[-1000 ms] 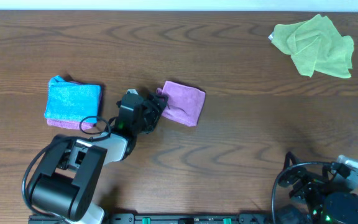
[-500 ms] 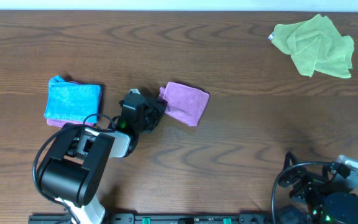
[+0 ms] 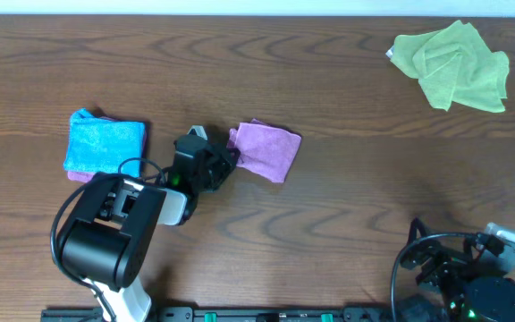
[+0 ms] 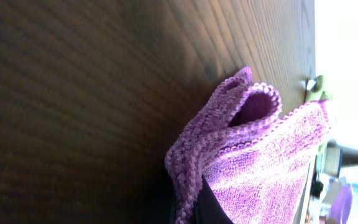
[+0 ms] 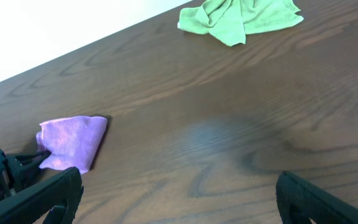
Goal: Fold the cloth
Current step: 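Lift the purple cloth with the left gripper toward the blue-pink stack, then lower the purple cloth onto the blue-pink stack and release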
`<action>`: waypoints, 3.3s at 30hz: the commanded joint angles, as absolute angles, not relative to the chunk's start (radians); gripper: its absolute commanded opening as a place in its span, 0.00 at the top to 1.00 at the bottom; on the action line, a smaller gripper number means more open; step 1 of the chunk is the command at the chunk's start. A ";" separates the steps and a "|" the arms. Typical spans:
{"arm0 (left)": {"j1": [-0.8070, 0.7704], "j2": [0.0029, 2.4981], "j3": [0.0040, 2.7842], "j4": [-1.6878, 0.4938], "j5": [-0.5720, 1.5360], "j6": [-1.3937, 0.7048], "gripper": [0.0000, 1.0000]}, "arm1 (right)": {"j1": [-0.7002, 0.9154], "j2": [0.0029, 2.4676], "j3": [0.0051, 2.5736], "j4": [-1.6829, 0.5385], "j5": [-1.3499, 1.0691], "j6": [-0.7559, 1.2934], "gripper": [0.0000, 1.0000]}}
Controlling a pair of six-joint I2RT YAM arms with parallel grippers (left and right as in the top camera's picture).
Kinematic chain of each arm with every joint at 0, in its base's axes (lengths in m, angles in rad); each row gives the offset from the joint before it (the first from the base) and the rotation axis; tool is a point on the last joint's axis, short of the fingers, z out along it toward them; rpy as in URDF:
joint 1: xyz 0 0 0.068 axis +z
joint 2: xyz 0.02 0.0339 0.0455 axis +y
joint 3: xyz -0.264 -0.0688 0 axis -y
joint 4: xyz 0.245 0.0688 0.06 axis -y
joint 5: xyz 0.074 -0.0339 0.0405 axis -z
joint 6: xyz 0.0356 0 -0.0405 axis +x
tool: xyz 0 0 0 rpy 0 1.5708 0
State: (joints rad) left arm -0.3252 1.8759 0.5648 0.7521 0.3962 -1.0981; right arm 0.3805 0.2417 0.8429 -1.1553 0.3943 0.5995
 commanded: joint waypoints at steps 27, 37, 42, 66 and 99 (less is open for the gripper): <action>-0.116 1.488 0.632 0.443 0.651 -0.966 0.94 | 0.378 0.241 0.842 -1.156 0.408 0.616 0.01; -0.103 1.442 0.632 0.416 0.655 -0.965 0.94 | 0.378 0.241 0.842 -1.156 0.408 0.616 0.01; -0.039 1.393 0.635 0.415 0.675 -0.965 0.94 | 0.378 0.241 0.842 -1.156 0.408 0.616 0.01; 0.376 1.346 0.828 0.092 0.809 -0.799 0.94 | 0.378 0.241 0.842 -1.156 0.408 0.616 0.01; 0.474 1.361 0.828 -0.057 0.601 -0.667 0.94 | 0.378 0.241 0.842 -1.156 0.408 0.616 0.01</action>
State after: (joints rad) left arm 0.4694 1.3594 0.8047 -0.0475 0.6422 -0.7143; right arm 0.3805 0.2417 0.8429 -1.1553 0.3943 0.5995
